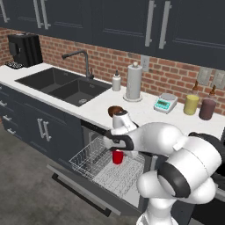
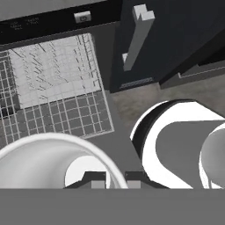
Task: Pick up the cup and bowl from the counter, place them in the dishwasher, and close the dishwasher door.
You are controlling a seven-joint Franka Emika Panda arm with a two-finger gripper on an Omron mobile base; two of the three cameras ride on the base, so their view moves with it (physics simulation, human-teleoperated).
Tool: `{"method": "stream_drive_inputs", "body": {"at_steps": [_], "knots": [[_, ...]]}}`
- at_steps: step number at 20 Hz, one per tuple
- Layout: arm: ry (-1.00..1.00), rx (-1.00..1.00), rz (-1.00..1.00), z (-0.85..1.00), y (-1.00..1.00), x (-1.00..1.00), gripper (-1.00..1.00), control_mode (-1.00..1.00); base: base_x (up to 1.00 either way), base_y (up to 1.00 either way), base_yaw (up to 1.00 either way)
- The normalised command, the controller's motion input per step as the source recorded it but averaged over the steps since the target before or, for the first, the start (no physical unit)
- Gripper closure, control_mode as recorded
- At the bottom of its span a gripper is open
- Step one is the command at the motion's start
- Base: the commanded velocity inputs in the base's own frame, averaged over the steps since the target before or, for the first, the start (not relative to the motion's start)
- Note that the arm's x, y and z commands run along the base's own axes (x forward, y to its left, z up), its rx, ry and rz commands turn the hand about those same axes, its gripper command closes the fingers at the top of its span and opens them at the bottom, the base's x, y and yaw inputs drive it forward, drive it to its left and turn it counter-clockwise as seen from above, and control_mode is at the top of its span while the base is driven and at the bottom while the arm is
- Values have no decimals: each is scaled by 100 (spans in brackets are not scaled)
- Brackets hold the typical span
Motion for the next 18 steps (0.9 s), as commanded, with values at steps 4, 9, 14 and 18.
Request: {"method": "stream_drive_inputs", "body": {"at_steps": [4, 9, 14, 18], "knots": [[1, -4, 0, -32, 38, 14, 100, -100, 0, 0, 0], [0, -5, 0, -33, 16, 22, 100, -100, 0, 0, 0], [0, -5, 0, -23, 7, 31, 100, -100, 0, 0, 0], [0, -5, 0, -18, 9, 32, 100, -100, 0, 0, 0]]}}
